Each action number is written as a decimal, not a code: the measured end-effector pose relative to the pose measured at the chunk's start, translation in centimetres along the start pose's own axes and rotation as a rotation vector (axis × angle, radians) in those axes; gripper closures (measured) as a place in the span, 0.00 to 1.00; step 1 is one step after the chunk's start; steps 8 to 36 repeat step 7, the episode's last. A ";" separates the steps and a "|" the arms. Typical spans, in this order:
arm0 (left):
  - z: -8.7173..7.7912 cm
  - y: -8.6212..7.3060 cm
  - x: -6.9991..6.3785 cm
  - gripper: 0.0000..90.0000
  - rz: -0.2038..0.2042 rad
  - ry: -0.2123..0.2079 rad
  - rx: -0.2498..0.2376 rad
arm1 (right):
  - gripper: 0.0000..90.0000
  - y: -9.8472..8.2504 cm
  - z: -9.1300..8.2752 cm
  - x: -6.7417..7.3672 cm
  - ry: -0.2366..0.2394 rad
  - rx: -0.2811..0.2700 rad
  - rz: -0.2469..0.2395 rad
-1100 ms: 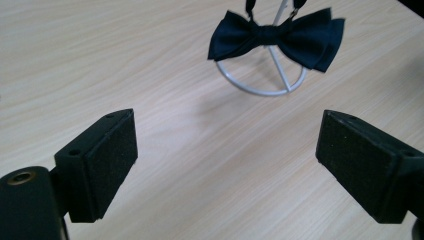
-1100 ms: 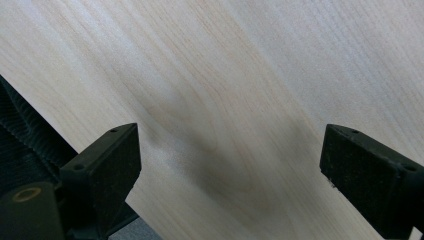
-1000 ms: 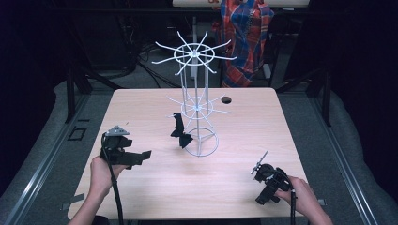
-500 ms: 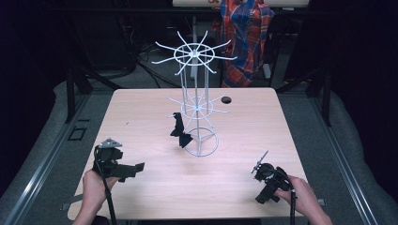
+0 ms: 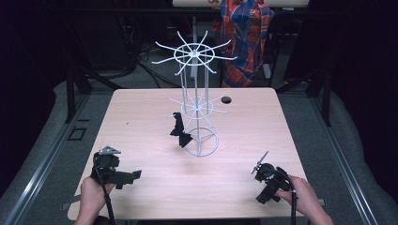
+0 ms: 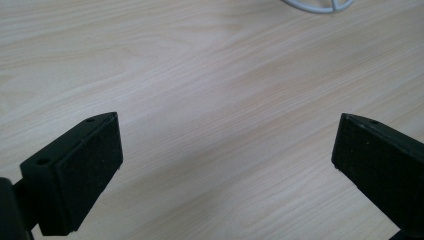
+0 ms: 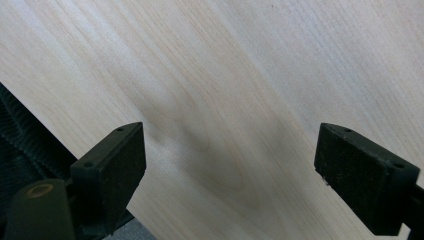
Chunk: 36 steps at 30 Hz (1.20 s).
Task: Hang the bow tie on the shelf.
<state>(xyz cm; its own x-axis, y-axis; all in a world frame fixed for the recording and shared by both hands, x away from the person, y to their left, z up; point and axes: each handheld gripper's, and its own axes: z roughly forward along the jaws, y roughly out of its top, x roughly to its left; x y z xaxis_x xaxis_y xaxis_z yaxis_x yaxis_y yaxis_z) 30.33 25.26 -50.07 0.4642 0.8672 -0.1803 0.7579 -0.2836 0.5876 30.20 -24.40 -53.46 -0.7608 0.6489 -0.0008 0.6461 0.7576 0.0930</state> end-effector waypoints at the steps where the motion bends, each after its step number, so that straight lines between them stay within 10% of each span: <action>1: 0.1 0.1 0.0 0.00 -0.002 -0.007 0.000 | 0.14 0.0 0.0 0.0 -0.003 0.000 -0.001; 36: 0.6 0.1 0.1 0.00 0.008 -0.008 0.017 | 0.13 0.0 0.0 -0.4 -0.006 -0.006 0.007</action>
